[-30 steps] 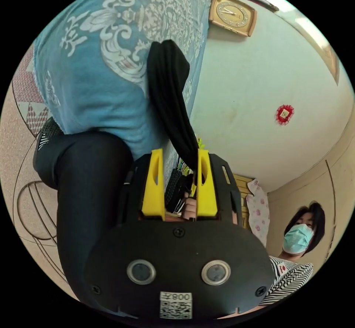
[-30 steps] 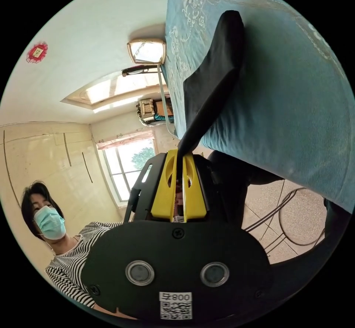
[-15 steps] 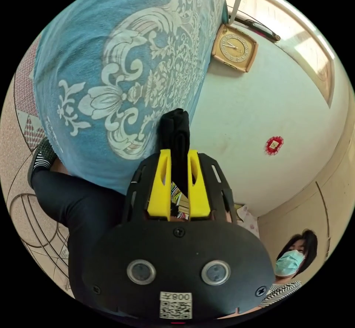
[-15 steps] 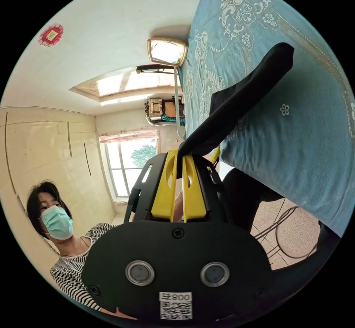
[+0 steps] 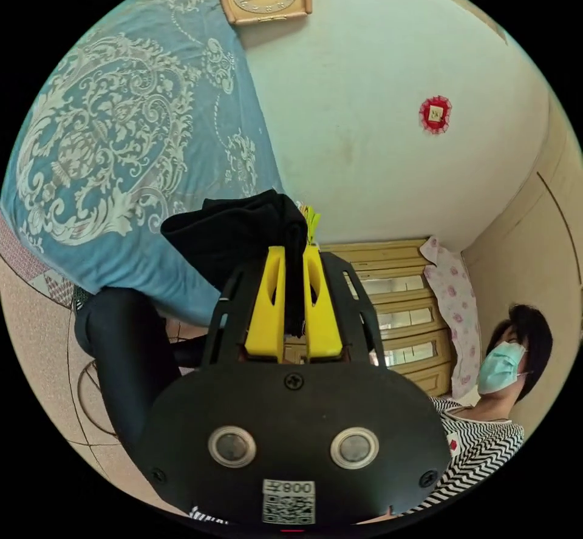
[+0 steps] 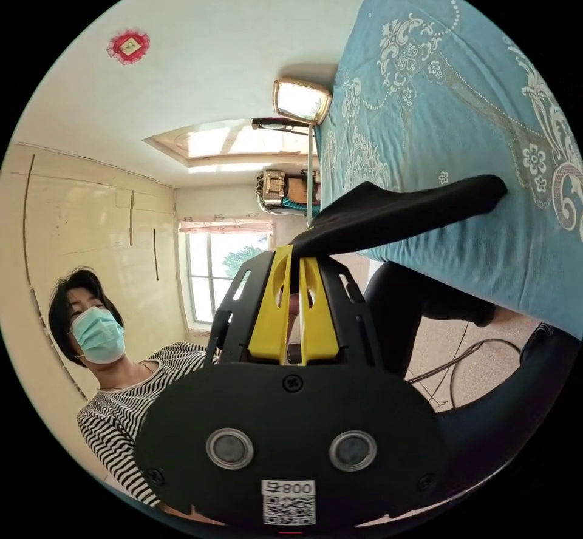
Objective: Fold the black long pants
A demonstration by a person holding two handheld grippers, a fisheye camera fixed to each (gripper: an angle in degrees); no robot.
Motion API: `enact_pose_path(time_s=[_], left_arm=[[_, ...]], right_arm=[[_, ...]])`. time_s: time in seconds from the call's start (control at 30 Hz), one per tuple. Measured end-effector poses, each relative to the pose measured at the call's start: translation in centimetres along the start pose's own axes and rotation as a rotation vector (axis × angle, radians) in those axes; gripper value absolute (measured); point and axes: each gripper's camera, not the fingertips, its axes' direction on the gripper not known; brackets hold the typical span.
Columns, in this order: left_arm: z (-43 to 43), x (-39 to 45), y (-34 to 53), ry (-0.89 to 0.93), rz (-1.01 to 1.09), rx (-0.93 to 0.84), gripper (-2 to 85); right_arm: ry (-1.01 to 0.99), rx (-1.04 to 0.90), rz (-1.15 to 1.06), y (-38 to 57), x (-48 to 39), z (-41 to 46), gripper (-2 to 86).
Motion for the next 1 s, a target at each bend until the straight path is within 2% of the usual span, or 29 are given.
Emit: enact_pose_path(time_s=[0.2, 0.4, 0.57, 0.73, 0.8, 0.9, 1.0], left_arm=[[17.2, 7.3, -1.2, 0.006, 0.071, -0.219, 4.6], [41.7, 17.3, -2.6, 0.027, 0.214, -0.467, 4.5], [68.3, 31.0, -2.0, 0.178, 0.385, -0.651, 4.3], [90.0, 42.1, 0.9, 0.32, 0.518, -0.776, 4.4], [97.1, 44.0, 2.2, 0.31, 0.555, -0.821, 4.5], [108.4, 42.9, 4.3, 0.262, 0.487, -0.921, 4.5], [117.6, 38.6, 6.1, 0.018, 0.461, -1.006, 4.5]], right_arm=[[0.003, 0.154, -0.074, 9.4, 2.7, -9.2, 0.7], [0.026, 0.384, -0.146, 17.7, 5.4, -21.3, 0.7], [0.191, 0.588, -0.332, 23.2, 1.9, -35.4, 0.6], [0.423, 0.742, -0.47, 28.4, -1.8, -45.6, 0.7], [0.488, 0.79, -0.459, 30.1, -1.0, -48.5, 0.7], [0.555, 0.851, -0.359, 32.5, 3.8, -52.2, 0.7], [0.517, 0.898, -0.174, 34.0, 12.7, -55.2, 0.9]])
